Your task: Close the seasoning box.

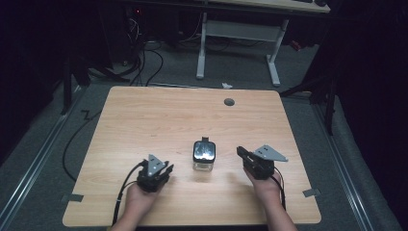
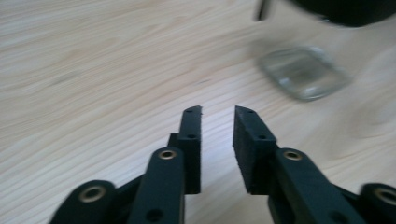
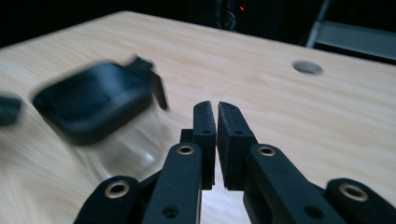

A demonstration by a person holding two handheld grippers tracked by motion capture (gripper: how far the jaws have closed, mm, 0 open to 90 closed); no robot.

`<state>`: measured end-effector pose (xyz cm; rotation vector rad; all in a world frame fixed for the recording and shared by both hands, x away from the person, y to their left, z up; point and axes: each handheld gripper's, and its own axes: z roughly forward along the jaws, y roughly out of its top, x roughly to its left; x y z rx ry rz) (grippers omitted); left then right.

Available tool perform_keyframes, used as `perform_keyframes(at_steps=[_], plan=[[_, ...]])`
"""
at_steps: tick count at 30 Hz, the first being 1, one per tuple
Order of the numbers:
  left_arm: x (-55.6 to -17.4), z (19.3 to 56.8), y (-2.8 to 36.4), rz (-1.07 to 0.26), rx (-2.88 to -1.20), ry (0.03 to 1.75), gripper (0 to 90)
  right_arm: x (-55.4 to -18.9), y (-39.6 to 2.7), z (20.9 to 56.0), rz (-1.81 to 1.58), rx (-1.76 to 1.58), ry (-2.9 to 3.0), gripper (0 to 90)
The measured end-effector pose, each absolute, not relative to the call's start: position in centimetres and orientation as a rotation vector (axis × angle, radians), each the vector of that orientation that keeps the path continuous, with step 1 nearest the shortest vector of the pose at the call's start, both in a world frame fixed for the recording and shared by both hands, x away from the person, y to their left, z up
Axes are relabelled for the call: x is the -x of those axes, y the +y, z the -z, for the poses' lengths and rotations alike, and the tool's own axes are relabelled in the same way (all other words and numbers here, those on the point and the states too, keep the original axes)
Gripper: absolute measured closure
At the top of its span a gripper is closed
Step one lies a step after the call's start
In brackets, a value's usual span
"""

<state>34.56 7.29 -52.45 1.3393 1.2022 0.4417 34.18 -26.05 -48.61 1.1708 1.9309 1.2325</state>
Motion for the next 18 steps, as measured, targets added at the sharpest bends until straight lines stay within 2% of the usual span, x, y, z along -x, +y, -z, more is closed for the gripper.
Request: perform_keyframes(at_steps=[3, 4, 5, 6, 11, 13, 18], plan=[[-35.5, 52.5, 10.3, -0.492, -1.312, 1.253, 66.4, -33.6, -27.4, 49.3, -1.194, -1.208, 1.921, 82.2], [-35.8, 52.5, 11.4, -0.507, -1.303, 1.267, 62.0, -33.1, -28.8, 50.0, -1.175, -1.259, 1.908, 76.8], [-36.0, 52.5, 12.4, -0.522, -1.294, 1.282, 60.3, -32.8, -29.5, 50.3, -1.159, -1.284, 1.902, 72.4], [-36.2, 52.6, 13.4, -0.543, -1.287, 1.295, 60.3, -32.8, -29.5, 50.3, -1.159, -1.284, 1.902, 72.4], [-36.0, 53.3, 17.3, -0.621, -1.226, 1.35, 52.4, -30.3, -31.9, 51.8, -1.008, -1.381, 1.84, 51.6], [-35.9, 53.4, 18.0, -0.612, -1.219, 1.377, 52.0, -29.6, -32.3, 51.8, -0.984, -1.379, 1.821, 49.3], [-35.6, 53.0, 17.2, -0.644, -1.258, 1.333, 51.1, -29.7, -32.4, 51.7, -0.979, -1.401, 1.795, 48.6]])
